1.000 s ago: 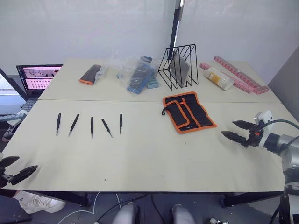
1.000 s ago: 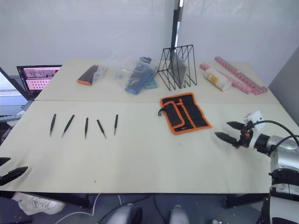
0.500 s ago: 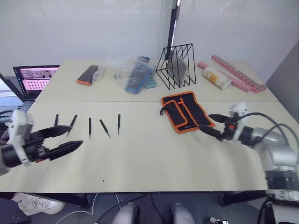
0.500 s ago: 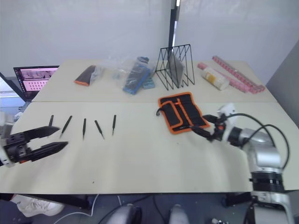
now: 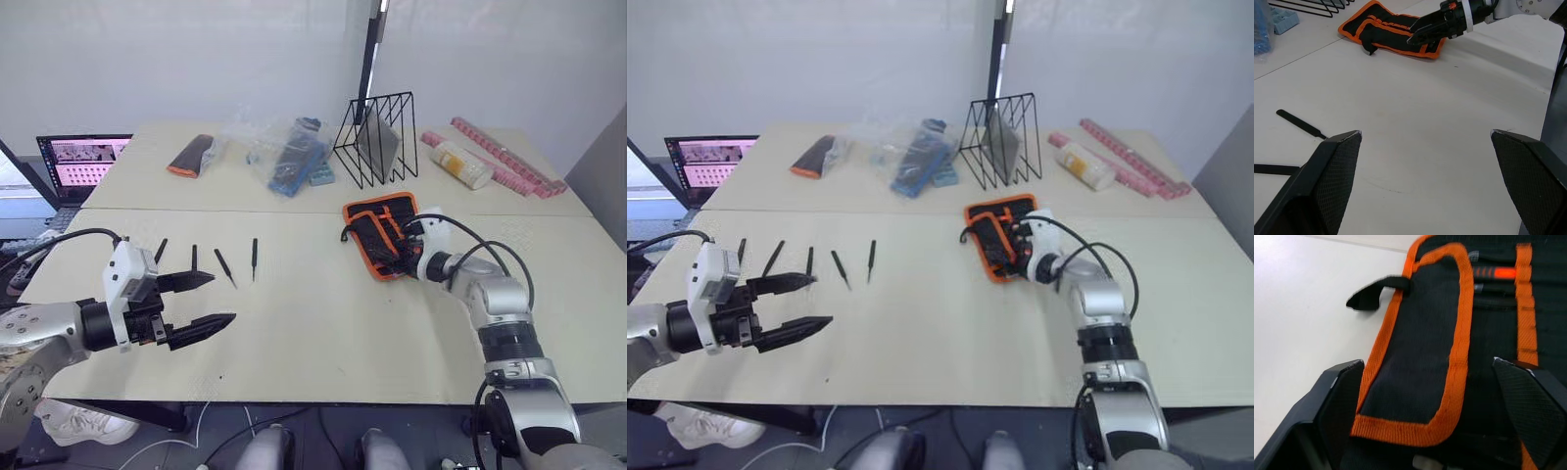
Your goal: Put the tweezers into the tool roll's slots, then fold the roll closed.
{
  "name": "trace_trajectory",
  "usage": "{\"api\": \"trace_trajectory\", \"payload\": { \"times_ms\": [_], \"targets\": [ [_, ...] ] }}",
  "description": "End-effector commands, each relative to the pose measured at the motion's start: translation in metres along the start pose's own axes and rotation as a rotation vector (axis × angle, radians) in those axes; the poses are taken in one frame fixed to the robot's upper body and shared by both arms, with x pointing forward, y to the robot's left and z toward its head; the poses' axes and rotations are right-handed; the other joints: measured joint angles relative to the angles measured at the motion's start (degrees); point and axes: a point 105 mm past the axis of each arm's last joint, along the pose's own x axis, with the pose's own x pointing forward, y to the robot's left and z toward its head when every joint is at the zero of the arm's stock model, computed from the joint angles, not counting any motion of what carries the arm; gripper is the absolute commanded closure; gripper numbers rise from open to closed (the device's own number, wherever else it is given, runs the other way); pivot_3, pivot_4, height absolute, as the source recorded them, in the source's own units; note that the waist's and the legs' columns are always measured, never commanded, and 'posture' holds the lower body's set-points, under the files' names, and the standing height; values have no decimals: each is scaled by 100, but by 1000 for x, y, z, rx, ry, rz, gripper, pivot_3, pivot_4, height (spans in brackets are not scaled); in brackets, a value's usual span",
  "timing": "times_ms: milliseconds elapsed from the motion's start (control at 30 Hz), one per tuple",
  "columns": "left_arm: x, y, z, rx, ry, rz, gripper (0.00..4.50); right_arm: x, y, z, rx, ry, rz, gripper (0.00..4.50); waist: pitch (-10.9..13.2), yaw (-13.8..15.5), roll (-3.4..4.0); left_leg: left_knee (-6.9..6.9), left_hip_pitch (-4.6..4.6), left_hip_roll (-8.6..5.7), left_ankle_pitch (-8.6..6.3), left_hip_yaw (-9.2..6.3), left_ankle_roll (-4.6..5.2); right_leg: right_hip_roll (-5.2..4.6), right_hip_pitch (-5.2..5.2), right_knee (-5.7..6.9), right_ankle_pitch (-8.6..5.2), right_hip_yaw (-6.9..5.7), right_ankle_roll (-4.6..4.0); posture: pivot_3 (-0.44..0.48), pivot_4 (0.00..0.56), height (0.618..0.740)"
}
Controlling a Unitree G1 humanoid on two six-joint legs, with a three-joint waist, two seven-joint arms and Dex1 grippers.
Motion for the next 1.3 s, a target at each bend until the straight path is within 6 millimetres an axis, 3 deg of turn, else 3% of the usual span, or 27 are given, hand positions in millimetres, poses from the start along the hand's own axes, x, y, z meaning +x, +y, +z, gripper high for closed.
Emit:
{"api": "trace_trajectory", "payload": {
  "times_ms": [33, 167, 333, 367, 467, 567, 700, 967, 1300],
  "targets": [
    [1, -1, 7, 44, -32, 15, 0, -3, 3, 1, 49, -14, 12, 1180, 0, -7, 0, 0, 0, 0, 0, 0, 0, 1, 1, 0, 0, -1, 0, 0, 150, 687],
    [4, 2, 7, 39, -54, 30, 0, -3, 8, 1, 89, -55, 38, 2608, -1, -6, -1, 2, 0, 2, 0, -1, 0, 3, 2, 0, 0, -2, 0, 0, 150, 687],
    [10, 4, 5, 26, -79, 42, 0, 0, 9, 20, 128, -182, 19, 4316, 0, -13, 0, 2, 0, 1, 0, 0, 0, 3, 1, 2, 0, -1, 0, 0, 150, 687],
    [11, 5, 4, 24, -75, 44, 0, 1, 9, 23, 130, -197, 10, 4484, 0, -8, 0, 2, 0, 1, 0, 0, 0, 3, 0, 3, 0, -1, 0, 0, 150, 687],
    [15, 9, -1, 22, -67, 52, 0, 6, 13, 34, 136, -245, 9, 4484, 0, -9, 0, 2, 0, -1, 1, 0, 0, 3, 1, 4, 0, -1, 0, 0, 150, 687],
    [15, 12, -4, 21, -60, 68, 0, 13, 30, 41, 118, -262, 66, 4484, 0, -18, 0, 2, 0, 0, 1, 0, 0, 5, -2, 5, 0, -2, 0, 0, 150, 687],
    [12, 15, -11, 36, -35, 85, 0, 19, 80, 32, -37, -178, 307, 4484, 0, -45, 1, 0, 0, 0, 1, 0, 0, 6, -4, 6, 0, -1, 0, 0, 150, 687],
    [13, 16, -17, 62, -6, 64, 0, -2, 136, 9, -305, -62, 641, 4484, 0, 2, 1, 2, 1, 0, 0, -6, 0, 5, -17, -2, 0, -12, 1, 0, 150, 687],
    [29, 16, -17, 150, 19, -54, 0, -45, 149, -11, -562, 8, 803, 4484, 0, 5, -1, 4, 1, 0, 0, -6, -1, 3, -8, -3, 0, -12, 1, 0, 150, 687]
  ]
}}
